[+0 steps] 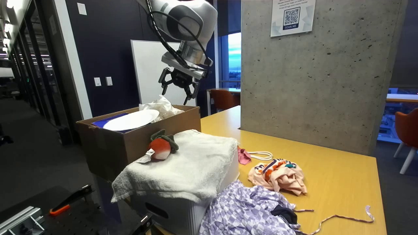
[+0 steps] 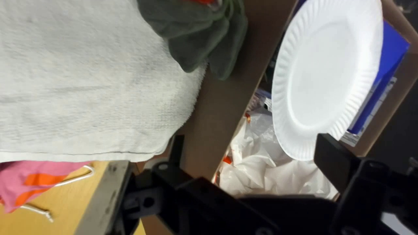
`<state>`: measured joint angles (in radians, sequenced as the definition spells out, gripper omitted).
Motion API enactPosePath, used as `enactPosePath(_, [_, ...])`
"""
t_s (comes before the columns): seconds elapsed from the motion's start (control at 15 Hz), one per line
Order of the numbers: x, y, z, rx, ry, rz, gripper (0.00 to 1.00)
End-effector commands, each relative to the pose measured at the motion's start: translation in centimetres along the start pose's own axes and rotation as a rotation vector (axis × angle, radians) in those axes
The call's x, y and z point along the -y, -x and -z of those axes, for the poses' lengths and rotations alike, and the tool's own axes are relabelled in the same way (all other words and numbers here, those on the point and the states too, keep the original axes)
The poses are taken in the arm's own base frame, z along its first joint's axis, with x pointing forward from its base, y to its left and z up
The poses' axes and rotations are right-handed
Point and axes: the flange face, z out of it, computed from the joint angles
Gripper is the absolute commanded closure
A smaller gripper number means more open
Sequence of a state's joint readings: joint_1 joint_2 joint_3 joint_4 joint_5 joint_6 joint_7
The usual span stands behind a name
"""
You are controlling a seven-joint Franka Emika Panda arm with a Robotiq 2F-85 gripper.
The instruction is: Pick up the white disposable plate and put it on the cardboard box
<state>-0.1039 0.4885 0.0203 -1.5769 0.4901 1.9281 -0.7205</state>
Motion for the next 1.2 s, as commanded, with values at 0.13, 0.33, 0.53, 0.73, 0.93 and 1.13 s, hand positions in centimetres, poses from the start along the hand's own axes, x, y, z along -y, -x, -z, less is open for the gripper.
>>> enactPosePath(0.13, [2.0,7.2,3.1,0.103,0.159,0.098,0.00])
enactPosePath(0.33, [2.8,10.4,0.9,0.093,0.170,0.151,0.00])
enactPosePath(0.53, [2.5,12.3,-2.5,0.059,0.204,0.208,0.00])
enactPosePath(0.73, [2.3,12.7,-5.4,0.017,0.237,0.252,0.00])
enactPosePath(0.93, [1.8,12.2,-7.7,-0.022,0.262,0.282,0.00])
enactPosePath(1.13, [1.9,11.9,-9.6,-0.036,0.255,0.298,0.00])
